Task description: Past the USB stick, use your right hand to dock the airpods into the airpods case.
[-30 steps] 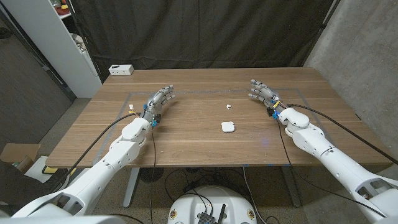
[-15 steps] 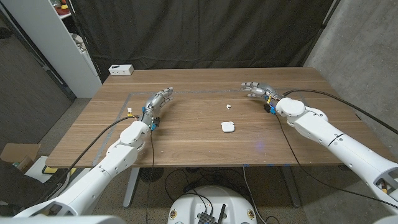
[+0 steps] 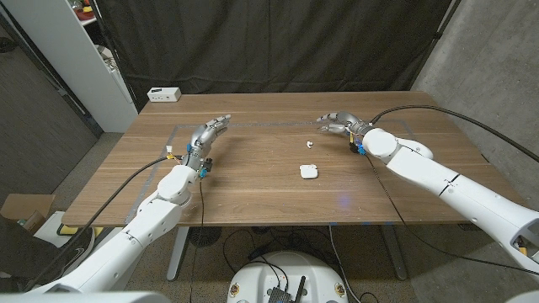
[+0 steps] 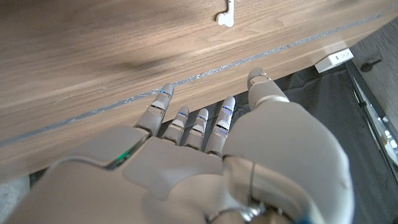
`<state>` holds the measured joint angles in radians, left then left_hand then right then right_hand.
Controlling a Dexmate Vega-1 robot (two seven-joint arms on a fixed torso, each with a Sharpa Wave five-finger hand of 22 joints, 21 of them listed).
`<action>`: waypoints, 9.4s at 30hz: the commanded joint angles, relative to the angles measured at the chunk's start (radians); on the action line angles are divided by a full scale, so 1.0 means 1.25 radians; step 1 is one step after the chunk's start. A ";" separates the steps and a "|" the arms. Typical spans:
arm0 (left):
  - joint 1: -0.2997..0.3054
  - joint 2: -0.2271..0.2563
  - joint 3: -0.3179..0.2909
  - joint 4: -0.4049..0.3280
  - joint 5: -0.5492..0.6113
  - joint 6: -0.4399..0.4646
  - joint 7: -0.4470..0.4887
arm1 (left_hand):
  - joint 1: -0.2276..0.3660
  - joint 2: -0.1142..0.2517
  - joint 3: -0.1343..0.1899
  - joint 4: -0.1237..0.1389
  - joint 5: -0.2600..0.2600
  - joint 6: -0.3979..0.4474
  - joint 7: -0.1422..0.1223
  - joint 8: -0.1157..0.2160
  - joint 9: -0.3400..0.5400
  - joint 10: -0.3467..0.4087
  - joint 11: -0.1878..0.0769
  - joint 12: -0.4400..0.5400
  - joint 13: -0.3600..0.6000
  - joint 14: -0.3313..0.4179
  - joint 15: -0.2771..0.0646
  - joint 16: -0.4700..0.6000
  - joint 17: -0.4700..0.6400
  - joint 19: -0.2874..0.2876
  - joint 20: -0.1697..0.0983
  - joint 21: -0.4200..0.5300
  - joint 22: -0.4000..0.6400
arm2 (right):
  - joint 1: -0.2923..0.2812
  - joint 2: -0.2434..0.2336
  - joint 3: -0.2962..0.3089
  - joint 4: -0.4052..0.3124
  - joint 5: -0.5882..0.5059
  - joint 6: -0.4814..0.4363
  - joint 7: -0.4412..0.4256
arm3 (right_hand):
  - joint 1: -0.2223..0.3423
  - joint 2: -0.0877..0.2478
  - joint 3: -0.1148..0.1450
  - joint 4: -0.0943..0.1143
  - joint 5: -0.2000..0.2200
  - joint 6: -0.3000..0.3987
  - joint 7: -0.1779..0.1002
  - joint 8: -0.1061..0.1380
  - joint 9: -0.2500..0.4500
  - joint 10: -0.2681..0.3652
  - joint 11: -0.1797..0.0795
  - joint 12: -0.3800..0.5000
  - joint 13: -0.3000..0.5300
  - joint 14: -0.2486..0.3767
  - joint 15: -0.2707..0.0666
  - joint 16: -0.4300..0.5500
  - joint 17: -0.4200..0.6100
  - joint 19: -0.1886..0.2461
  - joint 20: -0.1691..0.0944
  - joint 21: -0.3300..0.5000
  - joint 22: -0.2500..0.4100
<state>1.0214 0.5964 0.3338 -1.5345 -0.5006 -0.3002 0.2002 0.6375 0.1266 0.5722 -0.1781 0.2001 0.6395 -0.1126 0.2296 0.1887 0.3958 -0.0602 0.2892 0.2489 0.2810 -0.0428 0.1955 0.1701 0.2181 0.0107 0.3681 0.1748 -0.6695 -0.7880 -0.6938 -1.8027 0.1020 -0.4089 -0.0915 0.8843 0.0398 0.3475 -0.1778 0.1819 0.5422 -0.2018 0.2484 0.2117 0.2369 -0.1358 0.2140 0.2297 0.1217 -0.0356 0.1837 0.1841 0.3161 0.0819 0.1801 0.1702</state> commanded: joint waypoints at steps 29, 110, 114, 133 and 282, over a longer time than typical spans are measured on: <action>0.005 0.014 -0.027 -0.057 0.044 0.017 0.033 | 0.035 -0.008 -0.019 0.002 0.005 -0.026 0.005 -0.020 0.006 0.024 0.006 0.008 0.008 0.031 -0.051 0.001 0.001 0.023 -0.003 -0.011 0.003 | 0.087 0.095 -0.139 0.120 -0.385 -0.051 0.081 | 0.050 -0.005 -0.004 0.009 0.005 0.098 -0.015 0.020 0.004 0.041 -0.009 0.018 0.014 0.043 -0.087 0.028 0.008 0.008 -0.022 0.010 0.001; -0.030 0.004 -0.016 -0.016 0.006 0.043 0.012 | 0.050 -0.006 -0.051 0.011 0.006 -0.007 0.014 -0.022 0.009 0.033 0.007 0.007 0.017 0.032 -0.051 -0.006 0.001 0.023 0.010 -0.036 0.005 | 0.114 0.161 -0.155 0.216 -0.328 -0.080 0.064 | 0.080 0.022 -0.037 0.018 0.002 0.240 -0.007 0.014 -0.003 0.122 -0.016 0.039 0.030 0.123 -0.120 0.078 0.031 0.038 -0.041 0.014 0.002; -0.034 0.004 -0.014 -0.015 0.006 0.049 0.013 | 0.049 -0.005 -0.051 0.012 0.006 -0.008 0.013 -0.022 0.010 0.031 0.007 0.006 0.018 0.032 -0.050 -0.006 0.001 0.023 0.011 -0.037 0.005 | 0.112 0.167 -0.153 0.228 -0.324 -0.075 0.051 | 0.087 0.021 -0.040 0.015 0.003 0.249 -0.002 0.014 -0.001 0.133 -0.011 0.042 0.032 0.133 -0.125 0.083 0.032 0.046 -0.044 0.016 0.002; -0.054 -0.001 -0.007 0.001 0.008 0.045 0.002 | 0.048 -0.005 -0.052 0.014 0.007 -0.003 0.016 -0.022 0.010 0.033 0.006 0.005 0.019 0.032 -0.050 -0.008 0.001 0.024 0.013 -0.042 0.006 | 0.075 0.140 -0.126 0.169 -0.304 -0.077 0.016 | 0.108 0.022 -0.048 0.014 0.006 0.284 0.005 0.033 0.023 0.166 -0.012 0.054 0.043 0.158 -0.135 0.098 0.036 0.066 -0.054 0.018 0.002; -0.223 -0.083 0.067 0.232 -0.001 -0.041 -0.142 | 0.043 -0.005 -0.051 0.013 0.010 0.001 0.016 -0.026 0.011 0.042 0.004 -0.002 0.028 0.037 -0.054 -0.010 0.000 0.037 0.013 -0.074 0.007 | -0.194 0.067 -0.106 -0.202 -0.422 -0.282 -0.107 | 0.185 0.017 -0.108 0.023 0.001 0.322 0.054 0.086 0.122 0.220 0.023 0.092 0.131 0.209 -0.144 0.129 0.046 0.089 -0.121 0.006 -0.002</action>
<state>0.7477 0.4921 0.4174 -1.2508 -0.5018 -0.3479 0.0261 0.6899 0.1160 0.5104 -0.1601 0.2039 0.6356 -0.0910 0.1974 0.1973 0.4395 -0.0554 0.2884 0.2812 0.3215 -0.0409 0.1877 0.1678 0.2543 0.0285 0.2751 0.1790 -0.9216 -0.7089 -0.8093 -2.0461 -0.4176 -0.7478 -0.2211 1.1110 0.0656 0.2176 -0.1501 0.1818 0.9355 -0.1374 0.3502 0.3594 0.5120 -0.1077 0.3222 0.3898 0.3896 -0.0428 0.3495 0.2396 0.4305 -0.0431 0.1917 0.1678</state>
